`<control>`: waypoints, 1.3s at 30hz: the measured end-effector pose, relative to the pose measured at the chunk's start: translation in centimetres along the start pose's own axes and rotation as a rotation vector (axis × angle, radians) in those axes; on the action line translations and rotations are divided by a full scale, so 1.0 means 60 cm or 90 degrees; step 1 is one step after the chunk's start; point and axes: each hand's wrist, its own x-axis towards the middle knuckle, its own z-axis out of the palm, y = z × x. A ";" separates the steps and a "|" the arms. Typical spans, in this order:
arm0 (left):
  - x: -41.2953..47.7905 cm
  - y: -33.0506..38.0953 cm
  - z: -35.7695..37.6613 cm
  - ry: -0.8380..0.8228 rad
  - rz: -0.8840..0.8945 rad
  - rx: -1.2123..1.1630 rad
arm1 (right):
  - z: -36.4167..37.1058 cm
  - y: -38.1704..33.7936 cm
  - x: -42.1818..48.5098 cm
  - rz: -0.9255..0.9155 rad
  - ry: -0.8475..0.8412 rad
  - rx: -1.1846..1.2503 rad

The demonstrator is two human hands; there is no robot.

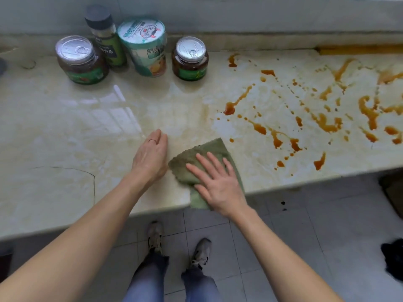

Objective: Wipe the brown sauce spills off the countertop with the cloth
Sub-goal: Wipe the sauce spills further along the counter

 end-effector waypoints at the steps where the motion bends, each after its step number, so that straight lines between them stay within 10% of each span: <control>1: -0.001 -0.002 0.000 -0.008 0.005 0.006 | -0.005 0.034 0.001 0.015 -0.001 -0.005; 5: -0.006 0.004 -0.001 -0.026 -0.003 0.037 | -0.011 0.076 -0.005 0.176 0.055 0.026; 12: -0.008 0.025 0.002 -0.012 -0.037 0.043 | -0.008 0.003 0.044 -0.083 0.032 0.114; 19: -0.016 0.019 -0.003 -0.028 -0.030 0.013 | -0.019 0.090 0.021 0.127 0.078 0.093; 26: -0.005 0.029 -0.003 -0.025 -0.050 0.024 | -0.010 0.007 0.077 -0.061 0.026 0.062; 34: -0.007 0.020 -0.010 -0.047 -0.042 0.003 | -0.022 0.097 0.066 0.174 0.054 0.055; 39: -0.005 0.020 -0.014 -0.059 -0.037 0.005 | -0.009 0.004 0.068 0.045 0.008 0.024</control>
